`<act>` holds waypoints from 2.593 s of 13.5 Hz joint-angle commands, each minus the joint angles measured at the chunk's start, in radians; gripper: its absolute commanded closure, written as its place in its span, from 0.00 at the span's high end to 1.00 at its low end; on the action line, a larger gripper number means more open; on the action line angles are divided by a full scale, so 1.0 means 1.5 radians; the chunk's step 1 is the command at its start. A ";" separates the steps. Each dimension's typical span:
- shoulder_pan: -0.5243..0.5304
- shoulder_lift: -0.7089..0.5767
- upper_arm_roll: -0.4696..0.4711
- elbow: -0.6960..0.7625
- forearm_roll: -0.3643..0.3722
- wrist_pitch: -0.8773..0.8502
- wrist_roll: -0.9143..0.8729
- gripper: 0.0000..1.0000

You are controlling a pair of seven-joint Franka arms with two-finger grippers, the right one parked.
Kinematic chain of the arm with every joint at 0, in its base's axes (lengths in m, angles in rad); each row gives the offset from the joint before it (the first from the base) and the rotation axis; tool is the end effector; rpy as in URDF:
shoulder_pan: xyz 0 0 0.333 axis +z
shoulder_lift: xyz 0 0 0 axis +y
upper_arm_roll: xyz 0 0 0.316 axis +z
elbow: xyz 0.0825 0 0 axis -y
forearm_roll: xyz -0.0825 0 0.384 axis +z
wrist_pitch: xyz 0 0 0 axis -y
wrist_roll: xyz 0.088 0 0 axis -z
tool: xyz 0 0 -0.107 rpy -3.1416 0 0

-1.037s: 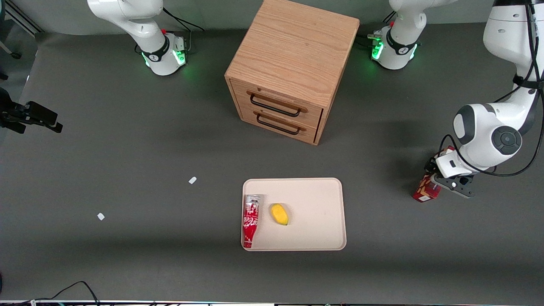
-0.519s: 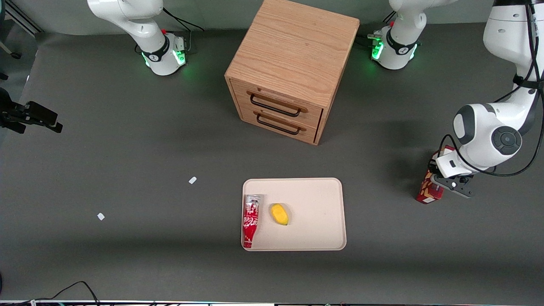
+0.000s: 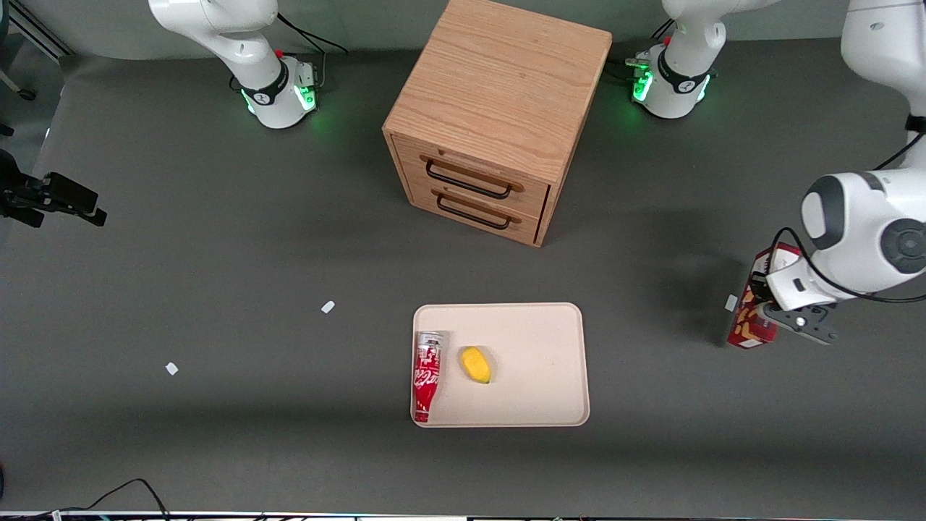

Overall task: Place red cookie box on tray
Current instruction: 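Close the left gripper on the box end and lift it upright, then carry the upright box with the left gripper to the tray edge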

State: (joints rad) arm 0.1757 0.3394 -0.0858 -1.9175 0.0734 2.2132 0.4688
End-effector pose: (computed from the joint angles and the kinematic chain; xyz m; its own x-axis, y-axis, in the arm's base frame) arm 0.6128 0.0601 0.3140 0.9120 -0.4070 -0.0507 -0.4078 -0.9131 -0.0060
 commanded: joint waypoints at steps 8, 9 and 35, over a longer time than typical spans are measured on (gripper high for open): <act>-0.082 0.018 -0.030 0.405 -0.088 -0.414 -0.324 0.00; -0.097 0.034 -0.035 0.442 -0.089 -0.430 -0.360 0.00; -0.325 0.402 -0.027 0.523 -0.016 -0.071 -0.575 0.00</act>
State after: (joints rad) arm -0.2986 0.9511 -0.1390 -1.1210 0.0277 2.0953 -0.3655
